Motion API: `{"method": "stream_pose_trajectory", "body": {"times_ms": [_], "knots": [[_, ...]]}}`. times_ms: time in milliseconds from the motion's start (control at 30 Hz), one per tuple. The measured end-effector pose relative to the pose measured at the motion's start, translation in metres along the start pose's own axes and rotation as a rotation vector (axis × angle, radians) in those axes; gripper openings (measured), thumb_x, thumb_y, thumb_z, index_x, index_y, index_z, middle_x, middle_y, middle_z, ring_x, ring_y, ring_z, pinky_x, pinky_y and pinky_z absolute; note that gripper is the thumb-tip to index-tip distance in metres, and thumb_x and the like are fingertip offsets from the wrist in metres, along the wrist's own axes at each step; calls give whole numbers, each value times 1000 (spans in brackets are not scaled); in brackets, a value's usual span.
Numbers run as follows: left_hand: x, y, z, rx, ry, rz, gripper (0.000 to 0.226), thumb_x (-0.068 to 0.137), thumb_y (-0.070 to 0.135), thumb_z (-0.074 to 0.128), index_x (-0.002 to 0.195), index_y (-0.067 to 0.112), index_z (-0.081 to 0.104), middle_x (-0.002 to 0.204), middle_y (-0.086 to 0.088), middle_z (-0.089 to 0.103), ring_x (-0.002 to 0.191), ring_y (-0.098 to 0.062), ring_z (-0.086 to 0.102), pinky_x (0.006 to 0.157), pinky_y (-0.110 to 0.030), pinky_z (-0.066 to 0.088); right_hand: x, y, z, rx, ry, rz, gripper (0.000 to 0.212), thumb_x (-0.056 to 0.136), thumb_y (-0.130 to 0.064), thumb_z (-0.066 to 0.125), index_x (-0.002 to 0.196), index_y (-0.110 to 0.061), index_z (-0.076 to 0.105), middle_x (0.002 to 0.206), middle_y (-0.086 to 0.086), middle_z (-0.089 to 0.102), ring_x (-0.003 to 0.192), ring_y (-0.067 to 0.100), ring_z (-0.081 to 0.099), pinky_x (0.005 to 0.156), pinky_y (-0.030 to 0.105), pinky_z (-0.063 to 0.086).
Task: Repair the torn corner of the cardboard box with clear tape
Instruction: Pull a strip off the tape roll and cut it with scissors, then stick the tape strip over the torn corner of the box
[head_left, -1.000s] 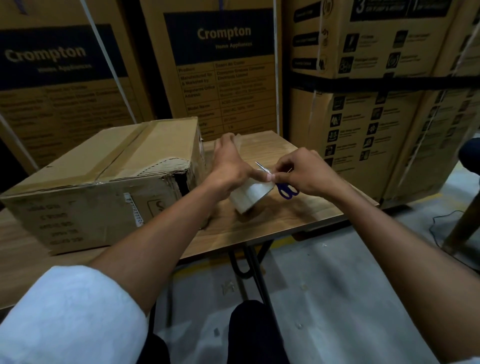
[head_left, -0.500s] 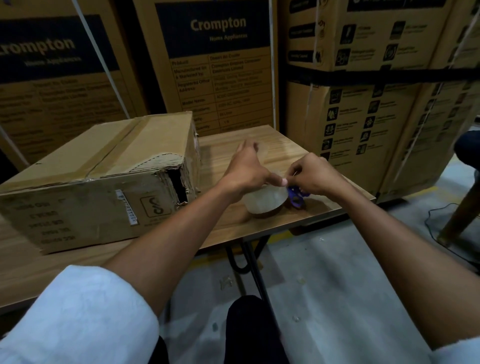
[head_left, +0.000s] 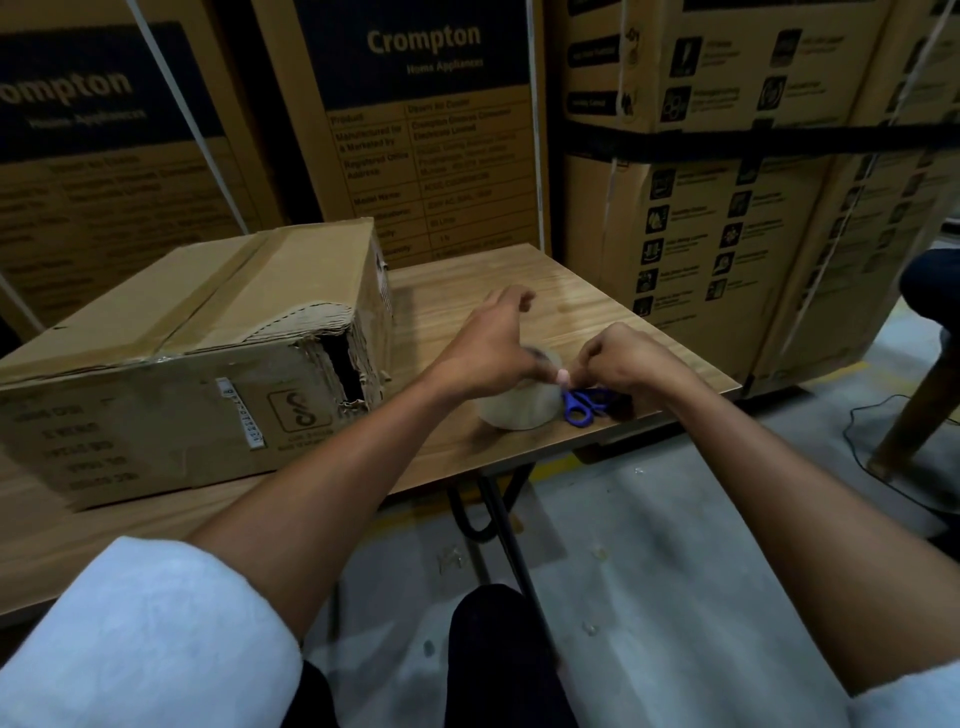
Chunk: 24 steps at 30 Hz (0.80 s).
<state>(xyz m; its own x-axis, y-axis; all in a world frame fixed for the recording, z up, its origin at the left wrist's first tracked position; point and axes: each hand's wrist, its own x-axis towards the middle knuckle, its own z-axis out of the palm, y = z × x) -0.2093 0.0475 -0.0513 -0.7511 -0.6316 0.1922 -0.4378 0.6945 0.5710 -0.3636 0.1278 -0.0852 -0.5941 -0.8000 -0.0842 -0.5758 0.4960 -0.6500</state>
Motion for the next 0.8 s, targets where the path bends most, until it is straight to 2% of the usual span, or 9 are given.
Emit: {"method": "stream_pose_trajectory", "body": {"times_ms": [200, 367, 467, 533, 567, 600, 667, 733, 800], "knots": [[-5, -4, -26, -177, 163, -18, 49, 91, 24, 78, 136, 19, 61, 131, 7, 66, 116, -15, 65, 98, -32, 53, -1, -3, -2, 9, -27, 40, 11, 88, -20, 77, 86, -10, 79, 88, 12, 76, 80, 24, 70, 77, 42, 60], [-12, -8, -43, -294, 162, -62, 30, 93, 20, 75, 122, 20, 71, 113, 8, 72, 108, -10, 67, 99, -39, 57, -2, -1, -9, -34, -12, 64, 9, 90, -18, 72, 86, -13, 79, 92, 9, 76, 92, 25, 71, 88, 46, 60], [-20, -8, -53, -402, 162, -86, 20, 97, 18, 71, 116, 22, 74, 112, 7, 75, 109, -8, 67, 90, -31, 55, -9, -6, -14, 8, 269, -17, 10, 93, -16, 69, 87, -17, 76, 95, 3, 75, 88, 17, 69, 84, 39, 60], [-27, -8, -63, -485, 180, -91, 17, 97, 19, 71, 112, 23, 76, 110, 6, 77, 107, -7, 66, 84, -27, 50, -19, -20, -14, 183, 528, -166, 9, 93, -19, 68, 95, -19, 77, 95, -3, 75, 87, 13, 68, 79, 32, 57], [-31, -7, -69, -534, 190, -95, 16, 97, 18, 71, 111, 22, 77, 108, 6, 78, 105, -7, 66, 82, -26, 49, -24, -31, -12, 315, 560, -218, 11, 93, -21, 67, 98, -19, 77, 94, -5, 74, 85, 12, 68, 75, 31, 56], [-35, -7, -75, -584, 202, -100, 15, 96, 17, 71, 109, 21, 77, 106, 5, 79, 104, -9, 65, 81, -27, 49, -28, -42, -10, 467, 515, -252, 13, 94, -22, 66, 102, -18, 76, 95, -5, 74, 83, 12, 68, 71, 29, 55], [-43, -7, -90, -638, 225, -89, 14, 95, 17, 72, 107, 19, 78, 104, 3, 80, 107, -15, 67, 88, -33, 53, -35, -62, -3, 829, 285, -284, 19, 97, -24, 61, 109, -14, 73, 100, 0, 72, 82, 14, 66, 65, 24, 51], [-50, -9, -108, -564, 249, -36, 13, 92, 19, 75, 105, 19, 79, 102, 2, 80, 108, -19, 71, 97, -42, 57, -39, -75, 3, 1121, 52, -304, 33, 100, -34, 55, 121, -12, 68, 115, 7, 68, 98, 21, 66, 79, 31, 53], [-59, -10, -127, -450, 238, 5, 13, 90, 19, 78, 103, 19, 79, 101, 2, 80, 104, -17, 73, 98, -42, 59, -40, -80, 9, 1249, -146, -346, 47, 99, -42, 52, 131, -10, 64, 131, 13, 66, 119, 29, 64, 98, 44, 51]]}}
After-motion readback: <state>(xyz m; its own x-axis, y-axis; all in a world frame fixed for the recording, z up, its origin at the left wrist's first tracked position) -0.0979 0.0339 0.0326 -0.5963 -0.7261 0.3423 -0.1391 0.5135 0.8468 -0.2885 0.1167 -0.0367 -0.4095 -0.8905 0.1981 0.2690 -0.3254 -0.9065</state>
